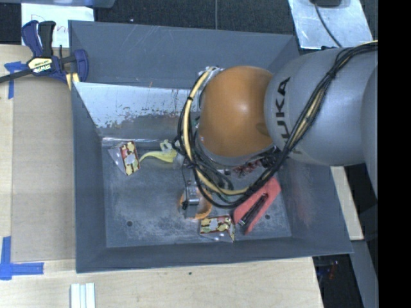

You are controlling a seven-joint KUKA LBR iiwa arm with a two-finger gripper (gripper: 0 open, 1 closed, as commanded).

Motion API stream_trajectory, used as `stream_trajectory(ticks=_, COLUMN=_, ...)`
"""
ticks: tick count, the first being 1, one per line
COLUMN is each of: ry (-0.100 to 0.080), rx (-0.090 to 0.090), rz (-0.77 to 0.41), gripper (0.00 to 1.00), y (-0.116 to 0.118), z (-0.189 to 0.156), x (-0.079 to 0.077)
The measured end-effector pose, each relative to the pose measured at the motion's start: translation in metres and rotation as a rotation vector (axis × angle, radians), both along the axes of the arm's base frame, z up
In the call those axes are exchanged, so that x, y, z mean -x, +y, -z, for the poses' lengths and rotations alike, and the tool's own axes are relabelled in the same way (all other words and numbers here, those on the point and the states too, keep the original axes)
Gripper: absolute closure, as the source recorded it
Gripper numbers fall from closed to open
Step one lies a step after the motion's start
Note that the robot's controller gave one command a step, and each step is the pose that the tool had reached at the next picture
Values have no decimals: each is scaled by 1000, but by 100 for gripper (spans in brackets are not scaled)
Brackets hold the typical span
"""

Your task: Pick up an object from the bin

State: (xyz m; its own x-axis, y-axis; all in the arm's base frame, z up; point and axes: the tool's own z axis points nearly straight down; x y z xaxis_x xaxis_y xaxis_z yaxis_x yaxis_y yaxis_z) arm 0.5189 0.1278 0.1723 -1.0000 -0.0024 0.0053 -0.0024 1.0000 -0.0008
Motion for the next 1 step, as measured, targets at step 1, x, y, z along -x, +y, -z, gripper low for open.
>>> stream_trajectory(ticks=1, ry=-8, rx=-2, rz=2, gripper=0, y=0, z=-4, x=-2)
